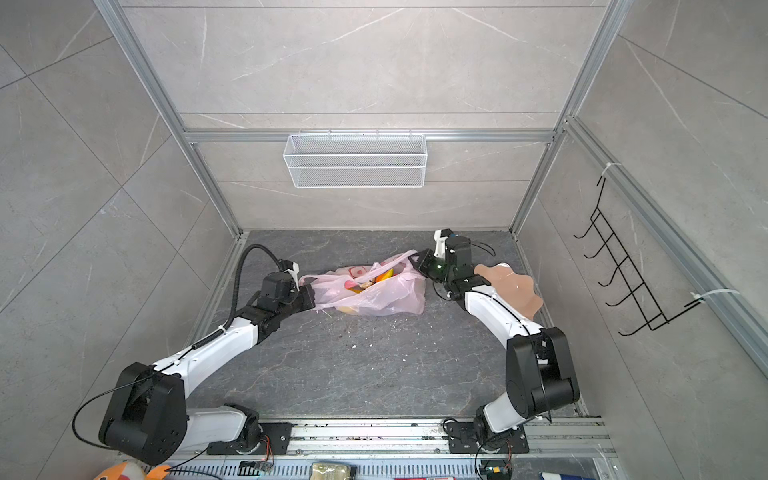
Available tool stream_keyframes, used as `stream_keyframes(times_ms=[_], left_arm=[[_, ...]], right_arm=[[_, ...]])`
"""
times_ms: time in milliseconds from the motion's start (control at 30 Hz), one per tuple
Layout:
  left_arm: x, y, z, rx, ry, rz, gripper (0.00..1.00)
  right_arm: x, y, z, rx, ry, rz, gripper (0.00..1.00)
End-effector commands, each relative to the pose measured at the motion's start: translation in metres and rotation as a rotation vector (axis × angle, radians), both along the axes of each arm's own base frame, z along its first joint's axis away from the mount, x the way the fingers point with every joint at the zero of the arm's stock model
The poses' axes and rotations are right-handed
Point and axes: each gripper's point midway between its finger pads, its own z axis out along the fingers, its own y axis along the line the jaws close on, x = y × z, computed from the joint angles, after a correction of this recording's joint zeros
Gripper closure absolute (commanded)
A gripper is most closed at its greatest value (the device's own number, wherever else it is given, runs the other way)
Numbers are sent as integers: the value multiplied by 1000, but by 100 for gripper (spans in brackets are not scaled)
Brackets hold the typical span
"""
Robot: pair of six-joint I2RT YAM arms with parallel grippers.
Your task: Take the fake fruits out of the plastic bag
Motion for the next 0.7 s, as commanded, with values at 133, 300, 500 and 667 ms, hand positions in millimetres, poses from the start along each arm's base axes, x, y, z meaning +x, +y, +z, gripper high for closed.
stream_keyframes(times_ms=[133,300,500,667], left_arm=[[-3,-53,10,57,-53,-140,100],[-10,-61,14,87,-81,-137,100],[-19,-53,18,68,-118,-92,100],[-22,-49,15,69,-118,-80,100]], right_arm=[[-15,-49,16,-408,-21,-164,11],[-43,-77,35,-646,-27,-266,6],[-79,-53,30,-716,1,-248,6],[-88,-26,18,-530,49,-254,6]])
